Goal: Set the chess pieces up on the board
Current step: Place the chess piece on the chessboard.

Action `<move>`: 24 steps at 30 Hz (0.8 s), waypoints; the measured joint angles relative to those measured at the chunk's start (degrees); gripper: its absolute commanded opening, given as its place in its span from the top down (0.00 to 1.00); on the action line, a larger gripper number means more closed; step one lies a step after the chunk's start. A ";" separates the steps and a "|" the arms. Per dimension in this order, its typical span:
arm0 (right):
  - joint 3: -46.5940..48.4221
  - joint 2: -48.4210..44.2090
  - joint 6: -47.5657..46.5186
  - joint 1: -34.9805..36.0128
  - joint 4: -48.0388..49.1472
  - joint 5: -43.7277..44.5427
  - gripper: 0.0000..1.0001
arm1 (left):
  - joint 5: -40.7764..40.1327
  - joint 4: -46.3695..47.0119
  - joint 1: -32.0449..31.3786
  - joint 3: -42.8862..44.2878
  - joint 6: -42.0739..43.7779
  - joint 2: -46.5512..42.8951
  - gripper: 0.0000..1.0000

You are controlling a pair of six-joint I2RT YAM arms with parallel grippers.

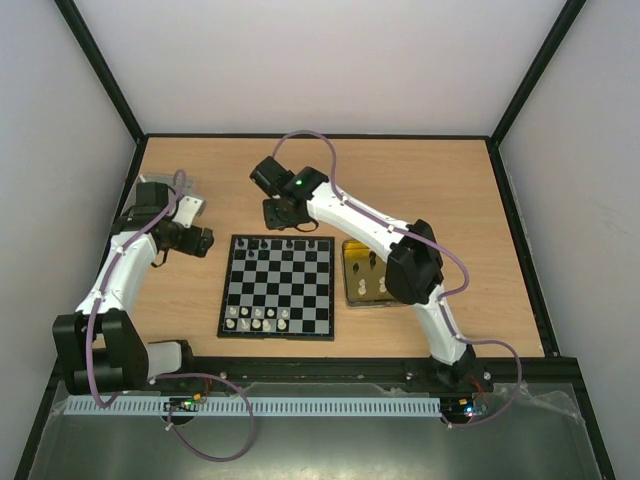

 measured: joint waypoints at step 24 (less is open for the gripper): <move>2.97 7.06 0.09 1.66 -0.68 -0.68 0.98 | -0.02 0.63 0.00 -0.85 -0.20 -0.11 0.06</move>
